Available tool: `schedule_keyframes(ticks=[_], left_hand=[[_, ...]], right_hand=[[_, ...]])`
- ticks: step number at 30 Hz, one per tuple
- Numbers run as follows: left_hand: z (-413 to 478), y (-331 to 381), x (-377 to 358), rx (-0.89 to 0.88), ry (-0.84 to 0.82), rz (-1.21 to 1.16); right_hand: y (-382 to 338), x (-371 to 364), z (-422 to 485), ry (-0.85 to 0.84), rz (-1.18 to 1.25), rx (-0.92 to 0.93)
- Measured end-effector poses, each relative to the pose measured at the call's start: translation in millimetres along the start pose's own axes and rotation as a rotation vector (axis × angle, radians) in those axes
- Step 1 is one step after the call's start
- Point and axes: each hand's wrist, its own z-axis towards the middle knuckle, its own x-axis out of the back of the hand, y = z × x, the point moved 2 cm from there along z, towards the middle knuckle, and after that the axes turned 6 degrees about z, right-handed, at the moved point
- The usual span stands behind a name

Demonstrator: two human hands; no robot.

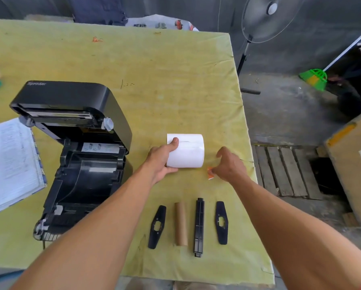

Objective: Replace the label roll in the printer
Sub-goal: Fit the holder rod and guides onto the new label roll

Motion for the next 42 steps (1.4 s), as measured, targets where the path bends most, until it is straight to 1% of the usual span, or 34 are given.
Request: schedule_keyframes(ticks=[4,9,10,12,13,15,17,18,19,23,27,32,37,42], left_hand=[[-3,-4,-1,0.008,0.009,-0.013],[-12,-8,4,0.007,0.018,-0.010],[-14,-7,6,0.004,0.019,-0.013],[-19,-4,9,0.000,0.025,-0.020],[-21,-2,10,-0.002,0.026,-0.022],[-27,4,13,-0.008,0.028,-0.023],[-33,10,17,-0.010,0.017,-0.014],[-36,14,18,-0.009,0.004,-0.006],[-40,17,20,-0.005,-0.012,0.004],[-58,26,23,0.005,-0.074,0.037],[-77,25,31,0.023,-0.121,0.084],[-99,22,49,0.015,-0.151,0.170],[-126,17,59,-0.114,-0.155,0.275],[-145,0,63,-0.280,-0.137,0.177]], right_hand=[[1,-6,0,0.055,0.125,-0.095],[2,-6,-3,0.073,0.170,-0.065],[1,-6,-5,0.089,0.212,-0.057],[-1,-2,-12,0.103,0.383,-0.045],[-4,1,-16,0.067,0.501,-0.034],[-12,10,-28,-0.120,0.690,0.001],[-23,18,-45,-0.315,0.718,0.036],[-28,19,-54,-0.359,0.711,0.048],[-32,18,-61,-0.359,0.707,0.055],[-46,12,-85,-0.220,0.744,0.072],[-56,2,-110,-0.166,0.848,0.117],[-67,-9,-143,-0.090,0.914,0.101],[-72,-9,-174,-0.032,1.000,0.030],[-80,-2,-200,0.055,1.081,0.015]])
